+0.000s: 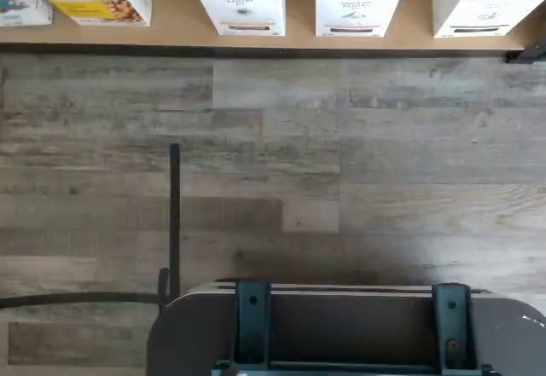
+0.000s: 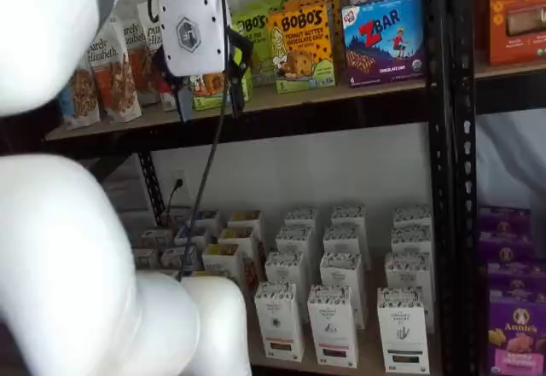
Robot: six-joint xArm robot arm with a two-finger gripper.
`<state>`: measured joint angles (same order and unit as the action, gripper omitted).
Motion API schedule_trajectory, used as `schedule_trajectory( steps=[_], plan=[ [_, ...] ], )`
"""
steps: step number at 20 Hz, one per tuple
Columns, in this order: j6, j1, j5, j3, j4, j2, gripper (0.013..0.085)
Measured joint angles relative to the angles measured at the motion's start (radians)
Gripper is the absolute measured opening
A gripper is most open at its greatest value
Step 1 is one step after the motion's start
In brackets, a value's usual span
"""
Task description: Pick up the white box with a yellow strip in the middle, on the bottom shelf, the fourth box from the left
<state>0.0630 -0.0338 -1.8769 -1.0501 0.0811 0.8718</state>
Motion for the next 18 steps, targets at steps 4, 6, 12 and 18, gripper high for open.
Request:
schedule_trajectory(
  steps=[4, 6, 12, 18],
  plan=[
    [0.028, -0.036, 0.050, 0.052, -0.022, -0.009, 0.0850],
    [0.042, -0.055, 0.081, 0.082, -0.039, -0.019, 0.0850],
    [0.070, -0.088, 0.212, 0.184, -0.059, -0.030, 0.0850],
    [0.102, -0.122, 0.369, 0.283, -0.066, -0.041, 0.0850]
  ],
)
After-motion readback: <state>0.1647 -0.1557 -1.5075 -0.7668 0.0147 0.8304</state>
